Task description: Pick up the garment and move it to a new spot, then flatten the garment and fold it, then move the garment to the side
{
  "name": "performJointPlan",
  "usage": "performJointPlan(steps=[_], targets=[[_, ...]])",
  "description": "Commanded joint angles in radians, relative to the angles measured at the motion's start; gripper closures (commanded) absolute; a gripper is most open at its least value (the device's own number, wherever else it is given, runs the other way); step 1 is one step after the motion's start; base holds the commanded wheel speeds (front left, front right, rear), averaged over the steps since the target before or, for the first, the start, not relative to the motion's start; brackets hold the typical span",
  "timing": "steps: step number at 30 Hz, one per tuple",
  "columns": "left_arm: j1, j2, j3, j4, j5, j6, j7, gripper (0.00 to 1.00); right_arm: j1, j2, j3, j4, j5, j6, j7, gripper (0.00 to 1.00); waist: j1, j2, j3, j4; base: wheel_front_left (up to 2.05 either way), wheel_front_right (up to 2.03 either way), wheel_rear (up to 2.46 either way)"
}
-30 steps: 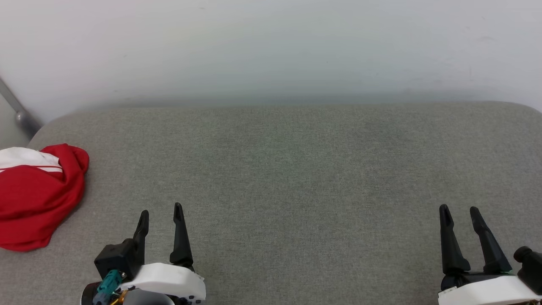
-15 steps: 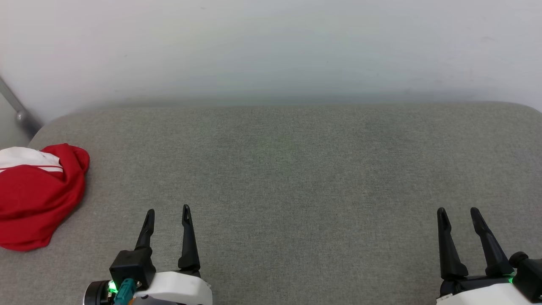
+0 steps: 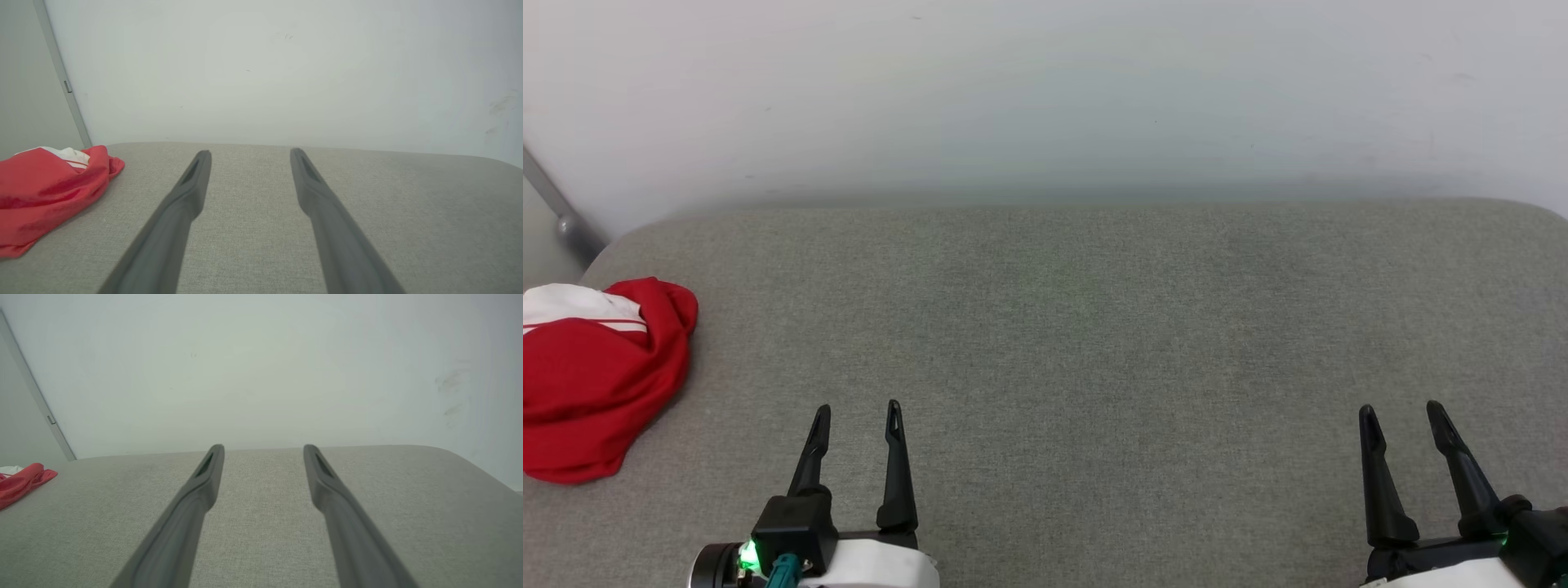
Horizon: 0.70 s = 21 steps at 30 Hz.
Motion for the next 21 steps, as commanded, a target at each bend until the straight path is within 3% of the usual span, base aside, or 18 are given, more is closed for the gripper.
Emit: performJointPlan(steps=[1, 21], targets=[[0.013, -0.006, 0.007, -0.004, 0.024, -0.008, -0.009, 0.0, 0.012, 0.002, 0.002, -0.012, -0.015, 0.0, -0.01, 0.0, 0.0, -0.0001, -0.001, 0.001, 0.0, 0.0, 0.0], [0.043, -0.053, 0.064, 0.012, 0.121, -0.068, -0.039, 0.0, 0.041, 0.002, 0.019, -0.026, -0.069, 0.0, -0.037, 0.0, 0.0, -0.0001, -0.004, 0.006, 0.0, 0.0, 0.0]])
